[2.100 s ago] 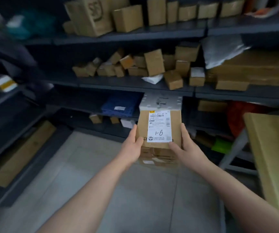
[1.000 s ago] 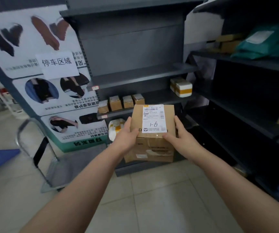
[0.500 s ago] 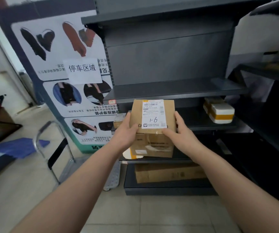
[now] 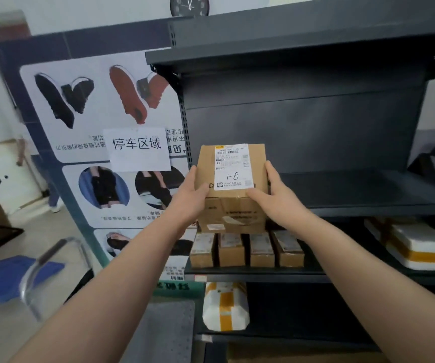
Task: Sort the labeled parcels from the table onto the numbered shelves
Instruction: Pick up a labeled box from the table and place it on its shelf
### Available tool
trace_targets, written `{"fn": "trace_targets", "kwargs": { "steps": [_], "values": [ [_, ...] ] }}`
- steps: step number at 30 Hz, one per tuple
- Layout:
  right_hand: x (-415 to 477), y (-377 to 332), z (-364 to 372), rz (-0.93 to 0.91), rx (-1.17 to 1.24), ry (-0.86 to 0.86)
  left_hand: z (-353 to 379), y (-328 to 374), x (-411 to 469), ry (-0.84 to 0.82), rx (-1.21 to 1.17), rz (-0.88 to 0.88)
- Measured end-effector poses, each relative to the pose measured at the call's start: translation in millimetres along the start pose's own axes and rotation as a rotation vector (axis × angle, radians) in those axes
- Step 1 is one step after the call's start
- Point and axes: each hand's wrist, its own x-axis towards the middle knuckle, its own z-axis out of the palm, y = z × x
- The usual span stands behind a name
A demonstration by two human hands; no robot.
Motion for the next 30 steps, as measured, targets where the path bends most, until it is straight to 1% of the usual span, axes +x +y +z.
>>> {"fn": "trace_targets", "kwargs": {
  "steps": [5,8,10,12,15,18,21,30],
  "values": [
    [110,-11,40,-0.069,-0.038,0.091,-34,-9,111,0.024,0.069,0.055],
    [159,-3,58,-0.036,-0.073,0.102,-37,-21,158,0.015,0.064,0.032],
    [182,5,70,0.021,-0.186,0.057,-34,-35,182,-0.039,0.069,0.011],
    [198,14,80,0.071,-0.351,0.016,-30,-48,198,-0.079,0.111,-0.009],
    [215,26,87,-0.003,-0.577,0.058,-24,-62,213,-0.055,0.193,0.029],
    [230,31,82,-0.049,-0.702,0.047,-21,-69,222,-0.040,0.293,0.115],
    [240,34,82,-0.050,-0.697,0.023,-20,-73,231,-0.036,0.321,0.142],
    [247,32,85,-0.027,-0.679,0.013,-17,-72,238,-0.010,0.317,0.087]
  ]
}}
